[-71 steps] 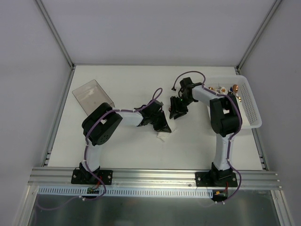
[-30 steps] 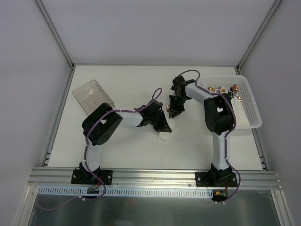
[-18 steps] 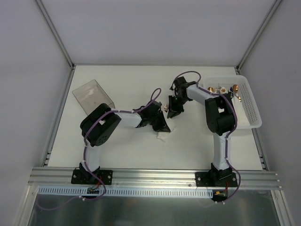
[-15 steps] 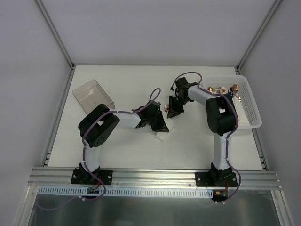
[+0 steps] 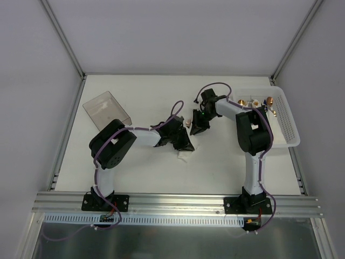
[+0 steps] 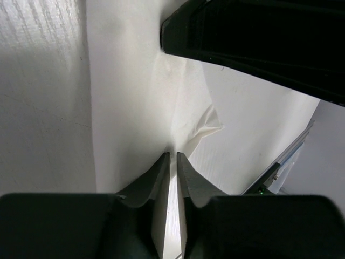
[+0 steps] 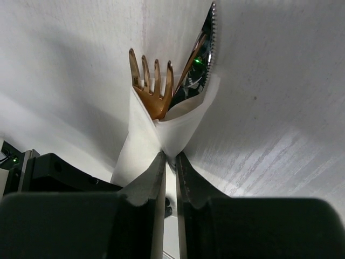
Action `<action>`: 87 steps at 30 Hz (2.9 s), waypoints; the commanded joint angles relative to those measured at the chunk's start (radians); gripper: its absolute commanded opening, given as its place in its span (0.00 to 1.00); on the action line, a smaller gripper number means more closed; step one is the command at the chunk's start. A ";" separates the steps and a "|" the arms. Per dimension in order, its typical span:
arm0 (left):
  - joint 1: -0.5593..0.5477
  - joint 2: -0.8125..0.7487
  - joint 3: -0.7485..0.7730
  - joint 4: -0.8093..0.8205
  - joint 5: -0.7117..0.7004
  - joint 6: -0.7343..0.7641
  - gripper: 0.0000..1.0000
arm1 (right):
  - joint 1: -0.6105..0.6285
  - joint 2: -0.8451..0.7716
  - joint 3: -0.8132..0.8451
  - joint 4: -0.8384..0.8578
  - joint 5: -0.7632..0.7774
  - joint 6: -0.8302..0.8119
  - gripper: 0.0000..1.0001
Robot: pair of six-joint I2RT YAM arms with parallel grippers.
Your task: Place the utensils on the paper napkin and roll it up
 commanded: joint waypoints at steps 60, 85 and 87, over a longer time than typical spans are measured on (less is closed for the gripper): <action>0.297 0.034 -0.350 1.116 0.415 0.089 0.61 | -0.061 -0.257 -0.292 0.464 -0.503 -0.087 0.00; 0.280 0.106 -0.336 1.511 0.569 -0.068 0.50 | -0.052 -0.256 -0.265 0.386 -0.593 -0.179 0.00; 0.279 0.099 -0.333 1.511 0.567 -0.068 0.50 | -0.048 -0.259 -0.263 0.376 -0.599 -0.189 0.00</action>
